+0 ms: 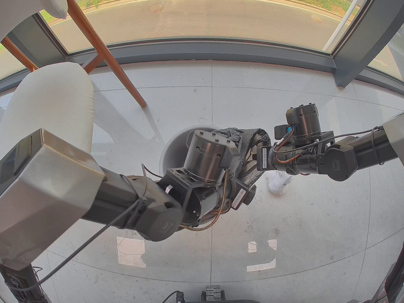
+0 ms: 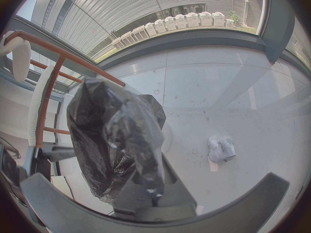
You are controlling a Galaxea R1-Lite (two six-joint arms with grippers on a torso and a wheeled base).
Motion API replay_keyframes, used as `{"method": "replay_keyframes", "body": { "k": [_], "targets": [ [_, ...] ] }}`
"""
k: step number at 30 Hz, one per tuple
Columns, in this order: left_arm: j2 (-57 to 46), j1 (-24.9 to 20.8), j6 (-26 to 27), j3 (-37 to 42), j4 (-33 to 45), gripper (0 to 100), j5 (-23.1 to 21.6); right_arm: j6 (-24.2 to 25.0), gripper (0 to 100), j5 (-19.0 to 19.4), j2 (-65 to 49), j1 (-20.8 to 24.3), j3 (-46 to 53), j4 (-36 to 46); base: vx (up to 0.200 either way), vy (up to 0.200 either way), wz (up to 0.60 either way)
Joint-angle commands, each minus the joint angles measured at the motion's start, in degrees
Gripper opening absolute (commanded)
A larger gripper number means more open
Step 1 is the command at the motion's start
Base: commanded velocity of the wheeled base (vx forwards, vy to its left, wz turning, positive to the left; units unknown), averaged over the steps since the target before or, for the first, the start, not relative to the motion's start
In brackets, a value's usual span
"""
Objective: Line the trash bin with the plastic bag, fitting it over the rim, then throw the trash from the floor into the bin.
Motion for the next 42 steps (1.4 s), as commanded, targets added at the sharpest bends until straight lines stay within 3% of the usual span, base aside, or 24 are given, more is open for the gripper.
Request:
{"method": "replay_keyframes", "body": {
  "k": [1, 23, 24, 38, 40, 42],
  "targets": [
    [2.3, 0.0, -0.6, -2.0, 0.3, 100, 1.4, 0.0, 0, 0.0, -0.1, 0.1, 0.3, -0.4, 0.0, 0.0, 0.0],
    [3.6, 1.0, -0.9, 1.0, -0.2, 100, 3.7, 0.0, 0, 0.0, 0.4, -0.2, 0.4, -0.5, 0.0, 0.0, 0.0],
    [3.6, 1.0, -1.0, 1.1, -0.2, 0, 3.7, 0.1, 0, 0.0, 0.4, -0.3, 0.5, -0.5, 0.0, 0.0, 0.0],
    [1.5, 1.0, -1.2, 0.9, 0.1, 0, 3.7, -0.1, 0, 0.2, -0.7, -1.2, 1.2, -0.6, 0.0, 0.0, 0.0],
    [-0.3, 1.1, -1.3, 1.0, 0.3, 0, 3.7, -0.2, 0, 1.0, -1.1, -1.2, 1.2, -0.6, 0.0, 0.0, 0.0],
    [-4.0, 3.1, -1.5, 0.8, 1.3, 0, 3.6, -0.5, 0, 6.6, -1.1, -1.5, 1.4, -4.0, 0.0, 0.0, 0.0]
  ]
}}
